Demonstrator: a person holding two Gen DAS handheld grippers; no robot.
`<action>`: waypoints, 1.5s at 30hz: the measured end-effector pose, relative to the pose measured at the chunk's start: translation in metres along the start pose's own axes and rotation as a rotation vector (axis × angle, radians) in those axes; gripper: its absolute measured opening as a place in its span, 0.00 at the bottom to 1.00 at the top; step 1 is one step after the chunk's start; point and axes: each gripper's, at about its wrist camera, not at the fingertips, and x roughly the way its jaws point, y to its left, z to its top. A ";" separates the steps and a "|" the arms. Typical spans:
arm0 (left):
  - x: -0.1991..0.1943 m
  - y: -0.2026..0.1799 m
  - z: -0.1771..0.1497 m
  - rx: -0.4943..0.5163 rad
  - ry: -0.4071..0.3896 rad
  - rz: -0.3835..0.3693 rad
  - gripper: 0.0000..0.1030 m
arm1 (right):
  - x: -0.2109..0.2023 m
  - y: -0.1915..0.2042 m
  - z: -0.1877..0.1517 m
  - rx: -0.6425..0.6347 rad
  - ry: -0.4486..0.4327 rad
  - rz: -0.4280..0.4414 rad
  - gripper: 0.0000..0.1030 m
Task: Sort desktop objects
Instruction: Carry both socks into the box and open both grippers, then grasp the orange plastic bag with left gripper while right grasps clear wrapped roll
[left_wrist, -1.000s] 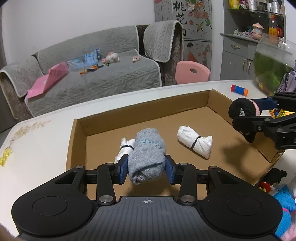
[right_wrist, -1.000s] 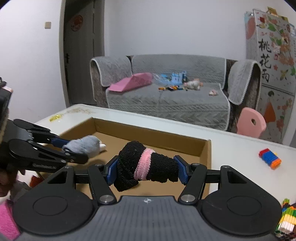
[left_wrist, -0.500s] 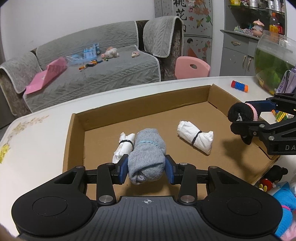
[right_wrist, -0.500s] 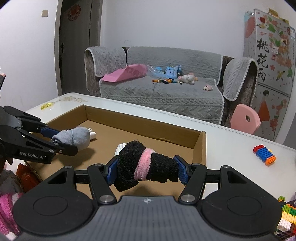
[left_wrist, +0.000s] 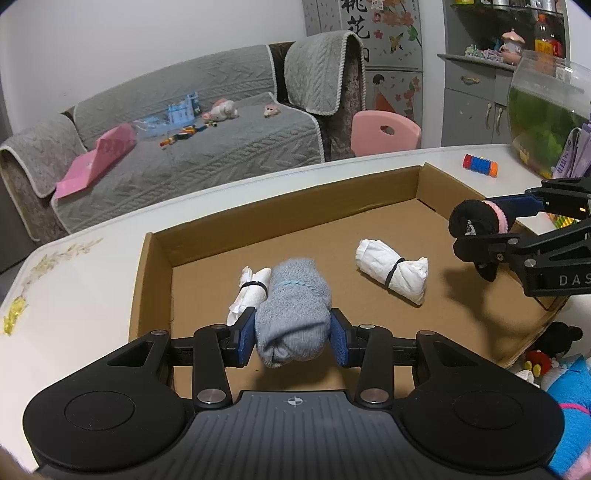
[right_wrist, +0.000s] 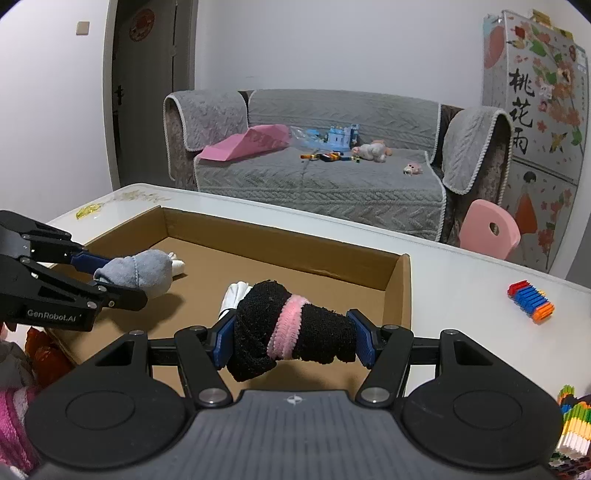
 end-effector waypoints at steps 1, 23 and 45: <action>0.000 0.000 0.000 0.001 -0.003 0.000 0.49 | 0.001 0.000 0.000 0.002 0.001 -0.002 0.57; -0.032 -0.009 -0.006 0.091 -0.094 0.066 1.00 | -0.034 -0.003 0.004 0.001 -0.111 -0.026 0.94; -0.178 0.106 -0.131 -0.313 -0.109 0.178 1.00 | -0.116 0.004 -0.064 0.187 -0.070 0.044 0.99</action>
